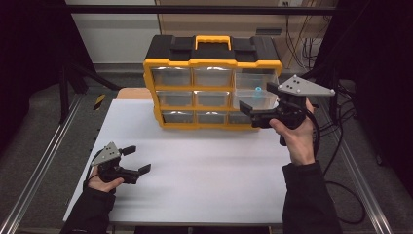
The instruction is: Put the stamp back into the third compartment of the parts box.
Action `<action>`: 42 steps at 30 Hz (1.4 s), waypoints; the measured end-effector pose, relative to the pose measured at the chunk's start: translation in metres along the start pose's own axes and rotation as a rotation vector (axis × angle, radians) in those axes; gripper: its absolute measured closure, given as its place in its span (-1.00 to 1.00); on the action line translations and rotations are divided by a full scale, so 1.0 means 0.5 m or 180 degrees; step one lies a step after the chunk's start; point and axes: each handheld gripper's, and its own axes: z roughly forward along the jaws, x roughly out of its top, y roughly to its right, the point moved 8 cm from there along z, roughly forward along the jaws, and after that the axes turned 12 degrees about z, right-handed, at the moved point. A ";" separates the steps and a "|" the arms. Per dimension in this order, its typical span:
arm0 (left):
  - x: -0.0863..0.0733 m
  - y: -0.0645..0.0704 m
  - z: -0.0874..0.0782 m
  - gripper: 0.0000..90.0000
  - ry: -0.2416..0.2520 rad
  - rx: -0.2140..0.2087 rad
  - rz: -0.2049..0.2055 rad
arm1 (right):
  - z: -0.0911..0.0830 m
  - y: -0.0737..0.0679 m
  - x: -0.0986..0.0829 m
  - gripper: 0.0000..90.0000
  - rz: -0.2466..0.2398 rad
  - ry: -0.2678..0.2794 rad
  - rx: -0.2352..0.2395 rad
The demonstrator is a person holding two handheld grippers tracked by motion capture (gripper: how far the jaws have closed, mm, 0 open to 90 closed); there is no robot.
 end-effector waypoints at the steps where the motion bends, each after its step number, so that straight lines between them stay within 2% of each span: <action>1: 0.000 0.000 0.000 -0.94 -0.0002 -0.0002 0.0004 | -0.003 -0.003 -0.006 -0.99 0.0006 0.0008 0.0022; 10: 0.000 0.001 0.001 -0.94 -0.0002 0.0005 0.0004 | -0.018 -0.024 -0.071 -0.98 0.0011 -0.0075 0.0243; 19: 0.000 0.002 0.001 -0.95 -0.0012 -0.0003 0.0006 | -0.010 -0.020 -0.177 -0.99 0.0022 -0.0303 0.0326; 27: 0.000 0.003 0.001 -0.95 -0.0007 -0.0012 0.0013 | -0.004 -0.003 -0.244 -0.98 0.0087 -0.0409 0.0391; 33: 0.001 0.004 0.002 -0.95 -0.0004 -0.0022 0.0016 | 0.000 0.021 -0.298 -0.97 0.0240 -0.0484 0.0443; 42: 0.002 0.006 0.002 -0.94 0.0011 -0.0039 0.0023 | 0.001 0.069 -0.366 -0.96 0.0376 -0.0594 0.0346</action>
